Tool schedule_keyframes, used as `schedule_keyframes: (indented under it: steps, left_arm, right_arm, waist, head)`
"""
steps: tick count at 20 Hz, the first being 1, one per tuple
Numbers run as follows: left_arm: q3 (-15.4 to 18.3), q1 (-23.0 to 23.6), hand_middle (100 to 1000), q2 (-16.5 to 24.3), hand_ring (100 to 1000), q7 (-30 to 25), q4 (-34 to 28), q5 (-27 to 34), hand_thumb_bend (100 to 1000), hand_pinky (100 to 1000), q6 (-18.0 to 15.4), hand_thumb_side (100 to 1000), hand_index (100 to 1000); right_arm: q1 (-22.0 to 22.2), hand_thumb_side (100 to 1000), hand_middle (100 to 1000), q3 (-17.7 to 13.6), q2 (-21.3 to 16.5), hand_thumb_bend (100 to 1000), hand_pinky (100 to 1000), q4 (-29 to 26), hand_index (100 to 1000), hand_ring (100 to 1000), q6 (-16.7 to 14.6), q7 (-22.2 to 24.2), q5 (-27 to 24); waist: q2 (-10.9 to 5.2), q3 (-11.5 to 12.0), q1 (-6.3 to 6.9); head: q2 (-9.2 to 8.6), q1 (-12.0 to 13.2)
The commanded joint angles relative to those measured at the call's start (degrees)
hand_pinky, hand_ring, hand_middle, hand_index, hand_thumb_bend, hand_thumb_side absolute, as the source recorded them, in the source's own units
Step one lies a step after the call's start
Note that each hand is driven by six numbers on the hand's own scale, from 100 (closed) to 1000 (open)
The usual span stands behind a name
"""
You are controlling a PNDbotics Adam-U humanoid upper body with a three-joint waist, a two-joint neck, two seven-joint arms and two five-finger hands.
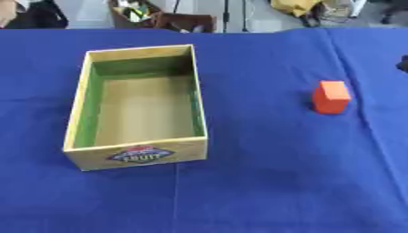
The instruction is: Pick up objects on the table and place them in the box.
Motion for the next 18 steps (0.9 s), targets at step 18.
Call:
schedule_keyframes:
  steps: [18]
  left_arm:
    - [-0.9, 0.6, 324, 0.9, 224, 0.6, -1.1, 0.4, 100, 202, 0.6, 916, 485]
  right_arm:
    - [-13.4, 855, 778, 7.8, -26.7, 518, 853, 6.8, 984, 913, 14.9, 16.1, 12.1]
  waist:
    - [-1.75, 0.9, 0.70]
  head:
    - [0.25, -3.4]
